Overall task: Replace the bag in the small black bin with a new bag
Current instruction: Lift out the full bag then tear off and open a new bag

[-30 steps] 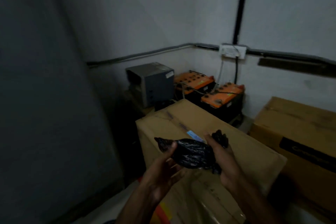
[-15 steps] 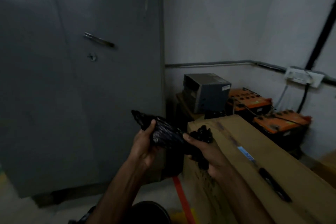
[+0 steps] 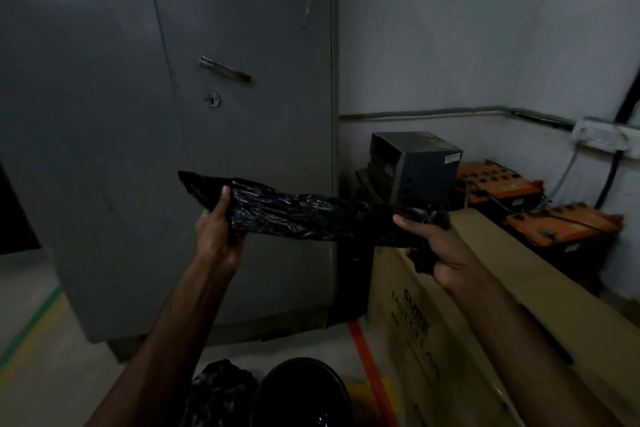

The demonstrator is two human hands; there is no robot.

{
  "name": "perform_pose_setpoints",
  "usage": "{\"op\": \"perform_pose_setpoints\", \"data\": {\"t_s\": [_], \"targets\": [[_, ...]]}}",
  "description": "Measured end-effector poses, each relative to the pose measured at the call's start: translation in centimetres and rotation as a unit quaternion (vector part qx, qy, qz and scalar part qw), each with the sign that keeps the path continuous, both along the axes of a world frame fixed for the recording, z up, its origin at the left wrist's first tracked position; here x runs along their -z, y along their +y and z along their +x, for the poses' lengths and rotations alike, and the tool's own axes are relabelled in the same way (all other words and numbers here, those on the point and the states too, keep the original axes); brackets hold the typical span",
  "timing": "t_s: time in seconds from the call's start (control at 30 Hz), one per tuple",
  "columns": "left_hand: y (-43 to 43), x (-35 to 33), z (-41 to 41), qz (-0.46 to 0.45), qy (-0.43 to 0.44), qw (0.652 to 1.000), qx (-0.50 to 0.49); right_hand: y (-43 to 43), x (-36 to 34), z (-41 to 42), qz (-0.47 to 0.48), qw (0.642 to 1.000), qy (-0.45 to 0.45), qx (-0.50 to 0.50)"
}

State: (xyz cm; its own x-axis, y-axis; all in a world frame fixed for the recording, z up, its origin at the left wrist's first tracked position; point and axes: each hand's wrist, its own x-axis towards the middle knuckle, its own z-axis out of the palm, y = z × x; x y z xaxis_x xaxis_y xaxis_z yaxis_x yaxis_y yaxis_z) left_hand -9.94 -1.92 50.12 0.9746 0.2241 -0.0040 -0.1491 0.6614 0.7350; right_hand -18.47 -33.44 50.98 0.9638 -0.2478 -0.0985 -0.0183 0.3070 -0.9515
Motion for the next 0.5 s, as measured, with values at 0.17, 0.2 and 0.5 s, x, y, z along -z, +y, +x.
{"op": "perform_pose_setpoints", "data": {"t_s": [0.17,0.2,0.5], "targets": [[3.2,-0.1,-1.2,0.048,0.016,0.999,-0.02,-1.1,-0.3,-0.8,-0.013,0.999,-0.038,0.008],[4.0,0.0,-1.3,0.056,0.026,0.998,-0.021,-1.5,-0.4,-0.9,-0.031,0.998,-0.043,0.015],[7.5,1.8,-1.6,0.015,0.043,0.999,-0.012,-5.8,-0.5,-0.6,-0.097,0.995,-0.024,0.018]]}}
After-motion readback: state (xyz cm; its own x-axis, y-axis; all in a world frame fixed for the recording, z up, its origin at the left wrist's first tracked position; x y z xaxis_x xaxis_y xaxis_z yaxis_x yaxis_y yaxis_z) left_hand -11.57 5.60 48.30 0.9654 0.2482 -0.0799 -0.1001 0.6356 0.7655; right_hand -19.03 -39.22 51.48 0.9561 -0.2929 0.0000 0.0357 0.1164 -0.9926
